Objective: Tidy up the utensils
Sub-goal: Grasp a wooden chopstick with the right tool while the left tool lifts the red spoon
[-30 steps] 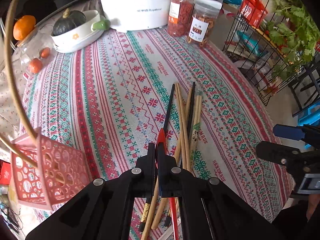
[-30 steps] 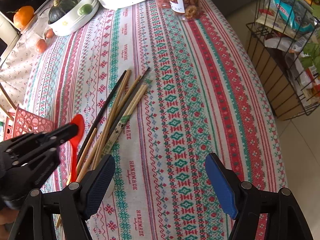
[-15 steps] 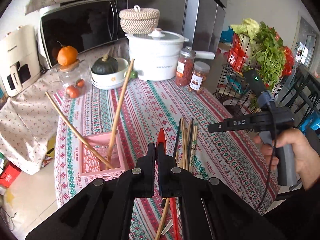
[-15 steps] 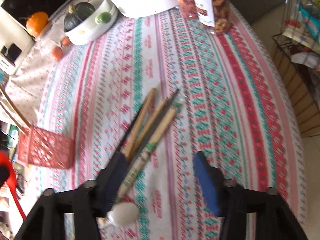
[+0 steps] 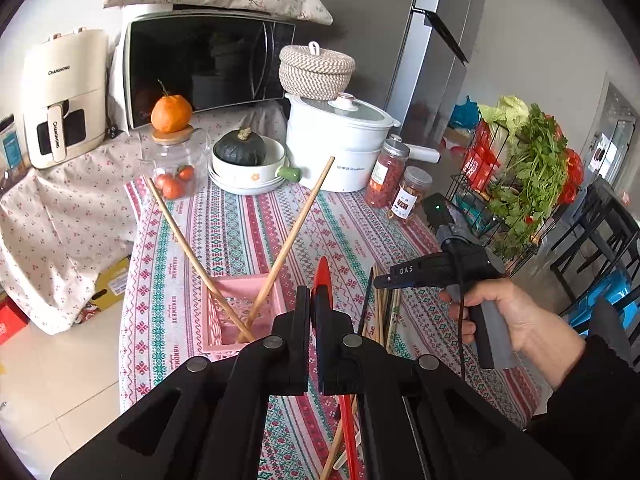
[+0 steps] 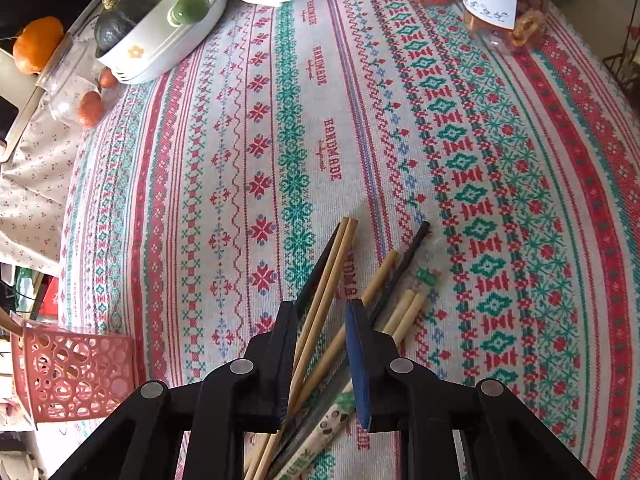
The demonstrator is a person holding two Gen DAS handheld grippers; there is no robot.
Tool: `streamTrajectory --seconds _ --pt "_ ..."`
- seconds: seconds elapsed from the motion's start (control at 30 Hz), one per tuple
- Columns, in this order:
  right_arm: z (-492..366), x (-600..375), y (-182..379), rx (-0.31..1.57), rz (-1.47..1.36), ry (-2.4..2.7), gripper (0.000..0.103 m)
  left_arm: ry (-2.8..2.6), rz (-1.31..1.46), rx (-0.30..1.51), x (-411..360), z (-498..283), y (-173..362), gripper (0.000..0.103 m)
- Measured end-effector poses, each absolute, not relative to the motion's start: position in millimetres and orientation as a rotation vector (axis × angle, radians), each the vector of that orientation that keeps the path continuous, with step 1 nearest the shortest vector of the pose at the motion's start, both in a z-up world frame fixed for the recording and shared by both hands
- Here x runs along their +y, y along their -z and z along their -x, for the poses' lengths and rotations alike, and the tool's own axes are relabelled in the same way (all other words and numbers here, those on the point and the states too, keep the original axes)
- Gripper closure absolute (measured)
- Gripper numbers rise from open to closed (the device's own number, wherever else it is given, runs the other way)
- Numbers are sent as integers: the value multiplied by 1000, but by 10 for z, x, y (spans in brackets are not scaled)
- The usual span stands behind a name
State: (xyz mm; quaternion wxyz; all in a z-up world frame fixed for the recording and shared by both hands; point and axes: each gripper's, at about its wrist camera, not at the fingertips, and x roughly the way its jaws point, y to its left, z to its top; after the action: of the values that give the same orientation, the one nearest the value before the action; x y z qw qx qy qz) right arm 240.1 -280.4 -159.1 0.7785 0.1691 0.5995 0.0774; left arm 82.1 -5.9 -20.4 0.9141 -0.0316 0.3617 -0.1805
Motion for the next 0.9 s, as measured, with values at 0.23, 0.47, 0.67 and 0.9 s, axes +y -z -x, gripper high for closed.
streamTrajectory --seconds 0.23,0.47,0.67,0.9 --pt "-2500 -2711 1702 1302 -320 -158 90 364 69 743 -26 -822 198 102" --pt "-2360 -2676 1564 1243 -292 -172 99 333 81 715 36 -808 169 102" --pt "-2072 -2734 1223 1137 -317 -198 99 301 127 665 168 -771 61 102" --pt "-1633 -2743 698 981 -336 -242 99 234 167 561 317 -686 -80 102"
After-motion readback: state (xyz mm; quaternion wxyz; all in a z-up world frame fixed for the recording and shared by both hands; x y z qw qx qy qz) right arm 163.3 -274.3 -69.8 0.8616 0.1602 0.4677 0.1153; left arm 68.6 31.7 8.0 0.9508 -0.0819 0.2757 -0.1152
